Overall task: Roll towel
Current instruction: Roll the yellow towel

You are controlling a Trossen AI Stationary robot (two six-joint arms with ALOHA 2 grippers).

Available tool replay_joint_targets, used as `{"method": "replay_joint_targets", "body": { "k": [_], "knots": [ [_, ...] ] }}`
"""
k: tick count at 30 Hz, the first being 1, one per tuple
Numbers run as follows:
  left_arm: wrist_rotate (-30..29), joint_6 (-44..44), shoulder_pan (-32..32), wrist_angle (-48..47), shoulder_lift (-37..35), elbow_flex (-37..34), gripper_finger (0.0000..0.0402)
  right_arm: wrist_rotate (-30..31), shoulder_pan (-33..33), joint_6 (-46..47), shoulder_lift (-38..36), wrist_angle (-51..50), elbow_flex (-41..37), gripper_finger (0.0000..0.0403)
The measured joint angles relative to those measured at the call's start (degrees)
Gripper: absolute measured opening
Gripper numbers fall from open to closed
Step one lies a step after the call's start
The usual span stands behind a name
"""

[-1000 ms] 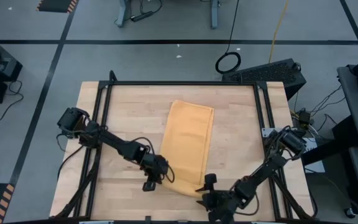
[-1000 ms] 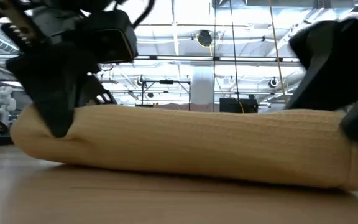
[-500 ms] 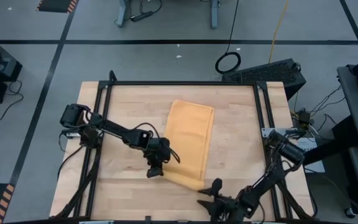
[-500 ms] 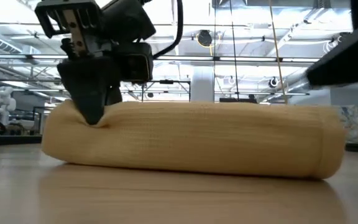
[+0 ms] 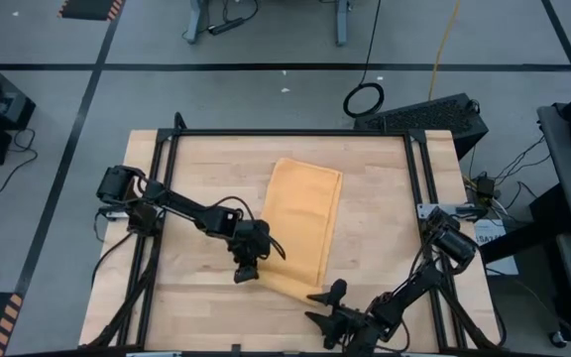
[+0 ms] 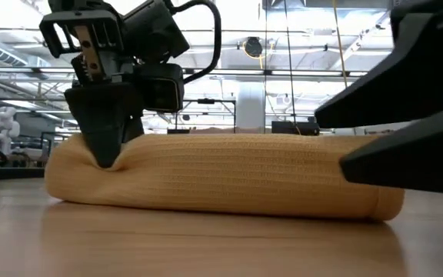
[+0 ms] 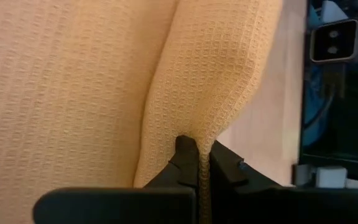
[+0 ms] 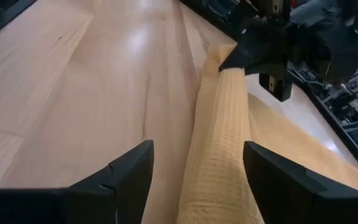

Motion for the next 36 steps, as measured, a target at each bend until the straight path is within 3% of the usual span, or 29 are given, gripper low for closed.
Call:
{"method": "replay_joint_targets", "body": {
  "k": [5, 10, 16, 20, 26, 32, 36],
  "knots": [
    [-1.71, -0.04, 0.3, -0.58, 0.87, 0.04, 0.0011, -2.07, -2.8, 1.37, 0.02, -0.03, 0.0, 0.0226],
    [-2.72, -0.08, 0.37, -2.72, 1.38, 0.09, 0.0011, -2.98, -6.48, 12.04, 0.09, -3.86, -0.02, 0.02],
    [-3.93, -0.07, 0.17, -3.39, 1.35, 0.15, 0.0011, -8.79, -9.73, 23.31, 0.02, -9.87, -0.02, 0.015],
    [-4.76, -0.09, 0.17, -3.18, 1.35, 0.15, 0.0015, -11.04, -10.96, 25.26, -0.02, -10.65, 0.02, 0.0109],
    [-5.55, 0.02, 0.17, -4.92, -0.19, 0.07, 0.0066, -12.08, -11.03, 26.53, -0.02, -10.94, 0.02, 0.0064],
    [-5.56, 4.51, 0.24, -12.23, -7.5, 0.02, 0.0126, -14.27, -11.05, 29.95, -0.08, -11.28, 0.02, 0.0045],
    [-11.35, 6.35, -1.76, -11.87, -13.69, 0.03, 0.0152, -15.68, -11.06, 32.49, -0.95, -11.82, -0.02, 0.0043]
  ]
}}
